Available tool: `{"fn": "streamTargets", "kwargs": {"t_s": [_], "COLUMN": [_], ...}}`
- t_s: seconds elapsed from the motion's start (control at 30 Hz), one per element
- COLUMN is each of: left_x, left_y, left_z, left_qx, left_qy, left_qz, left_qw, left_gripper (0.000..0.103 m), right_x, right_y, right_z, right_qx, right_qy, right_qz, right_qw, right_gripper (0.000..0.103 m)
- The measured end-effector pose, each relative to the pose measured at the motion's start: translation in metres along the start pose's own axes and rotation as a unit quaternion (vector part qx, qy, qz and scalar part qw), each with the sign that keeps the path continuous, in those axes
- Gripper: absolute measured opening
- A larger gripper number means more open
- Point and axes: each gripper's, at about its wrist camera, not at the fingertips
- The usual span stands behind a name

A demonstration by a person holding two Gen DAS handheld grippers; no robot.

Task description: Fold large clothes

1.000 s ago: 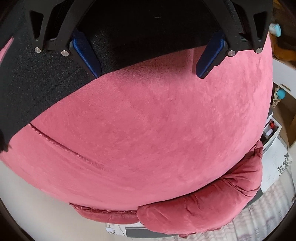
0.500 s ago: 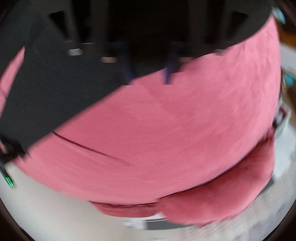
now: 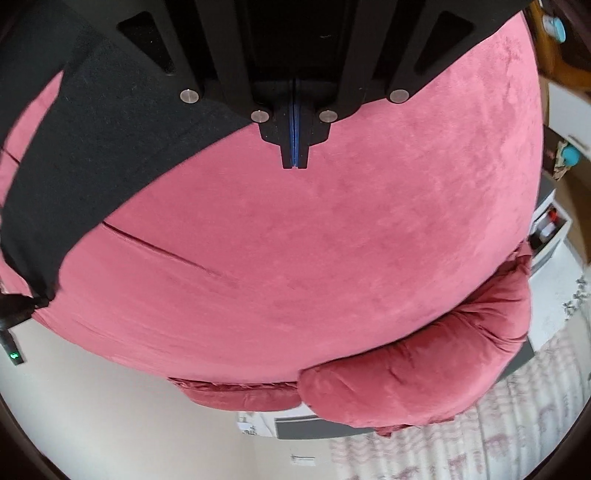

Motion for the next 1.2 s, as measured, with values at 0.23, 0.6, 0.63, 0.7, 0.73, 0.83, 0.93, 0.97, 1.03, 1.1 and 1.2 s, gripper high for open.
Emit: {"fn": "streamTargets", "kwargs": {"t_s": [0.23,0.6,0.63,0.7,0.73,0.83,0.93,0.97,1.03,1.1,1.2], "left_x": [0.007,0.000,-0.007,-0.022,-0.026,-0.021,0.015,0.027,0.040,0.031,-0.002], "left_y": [0.015,0.008,0.004,-0.006,-0.013,-0.028,-0.035,-0.033,-0.023,-0.012,0.010], "left_z": [-0.031,-0.040,-0.032,-0.019,-0.014,0.003,0.003,0.005,0.008,0.003,-0.015], "left_qx": [0.067,0.065,0.043,0.019,0.011,-0.014,0.001,-0.001,-0.035,-0.057,-0.098], "left_qy": [0.027,0.069,0.064,0.035,0.019,-0.017,-0.161,-0.180,-0.135,-0.116,-0.104], "left_qz": [0.013,-0.006,-0.023,-0.055,-0.068,-0.078,-0.033,-0.007,0.038,0.016,-0.025], "left_qw": [0.9973,0.9955,0.9967,0.9977,0.9974,0.9967,0.9864,0.9836,0.9895,0.9915,0.9894], "left_gripper": [0.101,0.005,0.005,0.005,0.005,0.006,0.010,0.026,0.047,0.051,0.067], "right_x": [0.030,0.024,0.010,-0.010,-0.023,-0.049,-0.047,-0.034,-0.013,-0.005,-0.019], "right_y": [0.002,0.012,0.007,0.000,-0.005,-0.022,-0.031,-0.037,-0.033,-0.028,0.003], "right_z": [0.006,0.017,0.015,0.018,0.022,0.040,0.050,0.057,0.054,0.053,0.002], "right_qx": [0.007,-0.018,-0.007,-0.001,-0.001,0.002,0.029,0.033,0.026,0.016,0.016], "right_qy": [0.073,0.092,0.063,0.026,0.004,-0.062,-0.116,-0.103,-0.035,-0.031,-0.038], "right_qz": [0.089,0.066,0.051,0.020,-0.003,-0.070,-0.113,-0.118,-0.088,-0.066,-0.076], "right_qw": [0.993,0.993,0.997,0.999,1.000,0.996,0.986,0.987,0.995,0.997,0.996], "right_gripper": [0.068,0.012,0.012,0.012,0.012,0.012,0.033,0.049,0.054,0.054,0.054]}}
Point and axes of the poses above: each gripper's, at about its wrist camera, not at the fingertips, and x roughly the way its jaws point, z to its left, y to its underside, and after that the axes turned 11 degrees about x, right-handed
